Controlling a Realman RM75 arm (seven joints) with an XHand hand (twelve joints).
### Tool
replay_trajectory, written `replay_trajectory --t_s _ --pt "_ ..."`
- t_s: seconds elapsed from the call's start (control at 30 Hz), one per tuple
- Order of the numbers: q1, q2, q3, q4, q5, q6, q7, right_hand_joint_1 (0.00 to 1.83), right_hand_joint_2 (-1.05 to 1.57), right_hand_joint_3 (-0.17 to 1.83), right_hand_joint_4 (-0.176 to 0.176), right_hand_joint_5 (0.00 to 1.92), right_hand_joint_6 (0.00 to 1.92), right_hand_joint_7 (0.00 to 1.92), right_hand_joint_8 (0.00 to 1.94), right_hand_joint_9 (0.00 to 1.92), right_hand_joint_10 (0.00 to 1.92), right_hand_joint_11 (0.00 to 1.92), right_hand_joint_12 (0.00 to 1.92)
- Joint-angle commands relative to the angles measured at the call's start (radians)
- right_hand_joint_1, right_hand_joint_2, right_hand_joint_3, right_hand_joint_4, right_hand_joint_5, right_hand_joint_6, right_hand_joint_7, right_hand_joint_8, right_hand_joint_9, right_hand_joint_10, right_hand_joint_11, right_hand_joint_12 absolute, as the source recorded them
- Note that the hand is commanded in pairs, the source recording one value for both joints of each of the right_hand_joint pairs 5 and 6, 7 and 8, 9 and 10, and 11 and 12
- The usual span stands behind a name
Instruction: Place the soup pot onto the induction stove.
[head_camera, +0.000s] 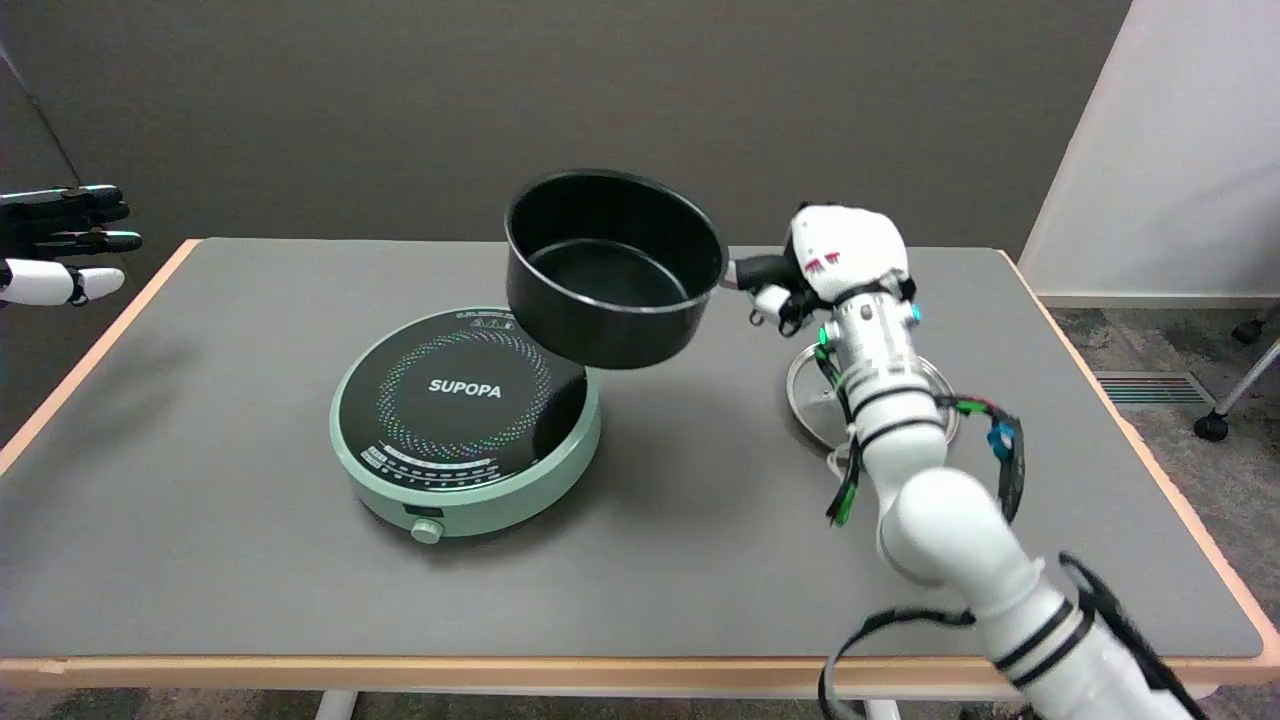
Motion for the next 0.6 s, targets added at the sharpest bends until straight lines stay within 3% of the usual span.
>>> replay_trajectory --t_s 0.03,0.23,0.6 --pt "0.27 0.106 0.131 -0.146 0.239 -0.514 -0.024 0.89 1.47 0.47 -0.042 1.92 1.92 1.92 1.92 1.92 1.92 1.92 1.92" --pt "0.328 0.106 0.114 -0.185 0.239 -0.649 -0.021 0.88 1.46 0.47 -0.041 1.92 1.92 1.92 1.92 1.92 1.92 1.92 1.92" --pt "0.429 0.072 -0.014 -0.271 0.239 -0.662 -0.027 0.88 1.45 0.47 -0.041 1.92 1.92 1.92 1.92 1.92 1.92 1.92 1.92"
